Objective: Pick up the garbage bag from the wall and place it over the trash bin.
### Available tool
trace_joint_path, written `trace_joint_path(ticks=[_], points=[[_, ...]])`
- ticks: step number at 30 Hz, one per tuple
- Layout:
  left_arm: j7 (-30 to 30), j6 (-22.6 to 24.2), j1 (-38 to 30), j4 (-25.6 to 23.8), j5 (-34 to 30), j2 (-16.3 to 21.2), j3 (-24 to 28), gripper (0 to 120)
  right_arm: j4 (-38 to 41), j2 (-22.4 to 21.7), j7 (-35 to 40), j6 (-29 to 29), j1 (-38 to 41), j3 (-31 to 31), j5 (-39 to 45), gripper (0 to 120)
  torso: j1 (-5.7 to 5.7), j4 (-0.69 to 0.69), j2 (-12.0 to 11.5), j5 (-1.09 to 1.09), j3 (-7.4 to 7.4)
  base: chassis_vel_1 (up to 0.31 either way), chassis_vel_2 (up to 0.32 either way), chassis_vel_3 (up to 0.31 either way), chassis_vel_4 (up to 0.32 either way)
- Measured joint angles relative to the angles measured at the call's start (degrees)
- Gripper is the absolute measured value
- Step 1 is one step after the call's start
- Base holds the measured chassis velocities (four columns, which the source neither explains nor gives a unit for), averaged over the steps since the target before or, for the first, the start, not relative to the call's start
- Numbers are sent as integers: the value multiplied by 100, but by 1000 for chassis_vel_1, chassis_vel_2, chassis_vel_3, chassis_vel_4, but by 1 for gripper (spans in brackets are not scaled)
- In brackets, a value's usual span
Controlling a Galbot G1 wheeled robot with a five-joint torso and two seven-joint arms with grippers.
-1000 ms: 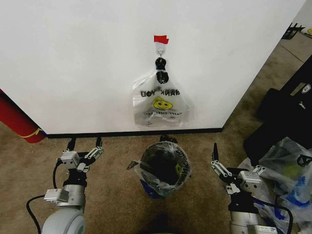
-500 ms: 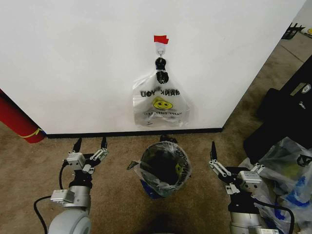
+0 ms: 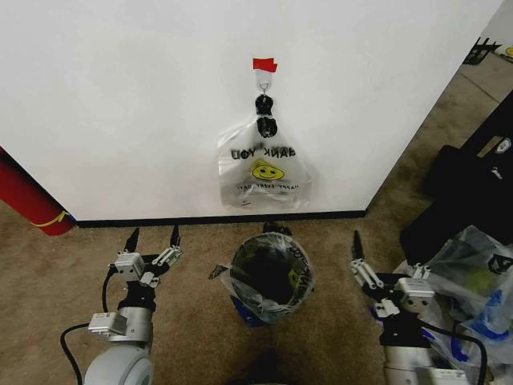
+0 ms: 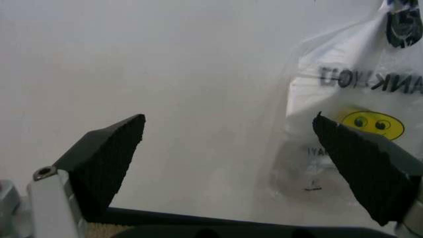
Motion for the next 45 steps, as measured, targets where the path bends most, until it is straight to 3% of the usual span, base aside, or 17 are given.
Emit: trace_joint_path(ticks=[2, 5, 14, 25, 31, 45], points=[[-7, 1, -11, 14, -5, -4, 4, 100, 4, -3, -35, 19, 2, 32, 29, 65, 0, -1, 0, -1, 0, 0, 0, 0, 0], [-28, 20, -23, 32, -55, 1, 30, 100, -176, 1, -395, 532, 58, 213, 139, 56, 0, 1, 0, 0, 0, 0, 0, 0, 0], [-36, 24, -76, 88, -32, 30, 53, 100, -153, -45, 216, 229, 109, 126, 111, 51, 0, 0, 0, -2, 0, 0, 0, 0, 0], [-65, -45, -58, 122, 141, 159, 47, 100, -132, 2, 435, 265, 117, 148, 69, 71, 0, 0, 0, -1, 0, 0, 0, 0, 0], [-72, -54, -76, 119, 97, 177, 13, 100, -134, 32, 439, 231, 152, 123, 21, 95, 0, 0, 0, 0, 0, 0, 0, 0, 0], [-75, -53, -126, 122, 106, 167, 20, 100, -170, 22, 489, 285, 120, 100, -138, 100, 0, 0, 0, -1, 0, 0, 0, 0, 0]])
